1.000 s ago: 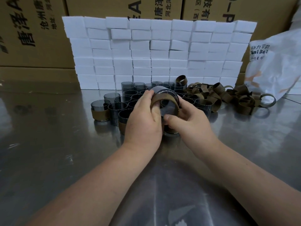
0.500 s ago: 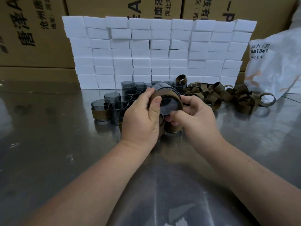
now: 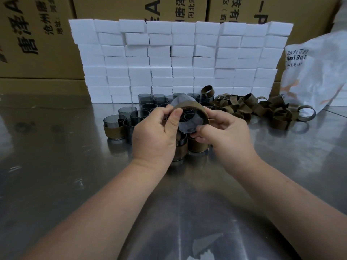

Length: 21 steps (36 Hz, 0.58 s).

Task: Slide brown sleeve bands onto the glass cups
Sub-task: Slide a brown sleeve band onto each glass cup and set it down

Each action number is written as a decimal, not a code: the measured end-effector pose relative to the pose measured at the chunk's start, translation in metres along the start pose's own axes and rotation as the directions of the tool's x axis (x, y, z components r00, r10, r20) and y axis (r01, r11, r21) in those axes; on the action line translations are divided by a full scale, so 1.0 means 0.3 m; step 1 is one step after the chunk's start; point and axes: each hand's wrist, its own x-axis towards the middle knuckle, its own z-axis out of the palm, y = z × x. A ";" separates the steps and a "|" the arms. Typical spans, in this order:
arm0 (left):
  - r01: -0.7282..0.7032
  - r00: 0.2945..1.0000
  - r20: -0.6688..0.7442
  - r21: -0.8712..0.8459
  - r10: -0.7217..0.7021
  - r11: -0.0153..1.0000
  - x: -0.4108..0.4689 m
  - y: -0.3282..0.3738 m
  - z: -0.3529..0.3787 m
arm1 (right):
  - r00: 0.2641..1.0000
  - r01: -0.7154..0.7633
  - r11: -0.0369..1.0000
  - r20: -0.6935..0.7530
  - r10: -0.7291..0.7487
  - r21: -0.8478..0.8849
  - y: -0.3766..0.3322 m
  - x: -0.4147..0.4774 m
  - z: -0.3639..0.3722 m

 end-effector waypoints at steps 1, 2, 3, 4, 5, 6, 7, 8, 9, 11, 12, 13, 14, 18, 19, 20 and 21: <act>0.003 1.000 -0.001 -0.002 -0.003 1.000 0.000 -0.001 0.000 | 1.000 -0.002 1.000 0.000 0.002 0.003 -0.001 0.000 0.001; 0.007 1.000 -0.001 -0.007 -0.007 1.000 0.000 0.000 -0.001 | 1.000 -0.006 1.000 -0.002 0.006 0.010 -0.002 0.001 0.002; 0.009 1.000 -0.001 -0.011 -0.009 1.000 0.001 0.001 -0.002 | 1.000 -0.010 1.000 -0.004 0.011 0.018 -0.003 0.001 0.004; 0.009 1.000 0.000 -0.013 -0.009 1.000 0.002 0.002 -0.004 | 1.000 -0.013 1.000 -0.007 0.013 0.020 -0.004 0.003 0.003; 0.009 1.000 -0.001 -0.014 -0.009 1.000 0.004 0.003 -0.005 | 1.000 -0.010 1.000 -0.009 0.010 0.014 -0.005 0.004 0.003; 0.011 1.000 0.001 -0.017 -0.011 1.000 0.005 0.004 -0.007 | 1.000 -0.004 1.000 -0.010 0.004 0.005 -0.005 0.005 0.003; 0.015 1.000 0.005 -0.024 -0.015 1.000 0.005 0.004 -0.009 | 1.000 0.002 1.000 -0.011 -0.002 -0.001 -0.006 0.004 0.004; 0.017 1.000 0.009 -0.033 -0.017 0.999 0.004 0.005 -0.012 | 1.000 0.005 1.000 -0.013 -0.005 0.000 -0.006 0.004 0.005; 0.020 1.000 0.013 -0.044 -0.019 0.999 0.003 0.004 -0.014 | 1.000 0.007 1.000 -0.015 -0.007 0.006 -0.006 0.004 0.006; 0.021 1.000 0.013 -0.057 -0.021 0.998 0.003 0.001 -0.014 | 1.000 0.014 1.000 -0.014 -0.014 0.008 -0.006 0.004 0.007; 0.025 1.000 0.008 -0.064 -0.025 0.998 0.004 0.000 -0.014 | 1.000 0.018 1.000 -0.011 -0.018 0.006 -0.008 0.004 0.007; 0.033 0.999 0.003 -0.075 -0.032 0.997 0.005 -0.002 -0.013 | 1.000 0.021 1.000 -0.010 -0.021 0.004 -0.008 0.004 0.007; 0.042 0.999 -0.002 -0.089 -0.042 0.995 0.006 -0.004 -0.012 | 1.000 0.023 1.000 -0.011 -0.023 0.004 -0.008 0.004 0.006; 0.039 0.999 -0.015 -0.088 -0.040 0.995 0.008 -0.004 -0.009 | 1.000 0.014 1.000 -0.018 -0.014 0.004 -0.004 0.004 0.007; 0.033 0.999 -0.016 -0.072 -0.034 0.997 0.008 -0.003 -0.007 | 1.000 0.010 1.000 -0.021 -0.010 0.007 -0.003 0.003 0.008; 0.039 0.999 -0.010 -0.072 -0.040 0.997 0.009 -0.004 -0.005 | 1.000 0.009 1.000 -0.023 -0.009 0.012 -0.002 0.003 0.009; 0.054 0.999 0.007 -0.082 -0.053 0.995 0.008 -0.004 -0.003 | 1.000 0.012 1.000 -0.024 -0.011 0.019 -0.001 0.002 0.010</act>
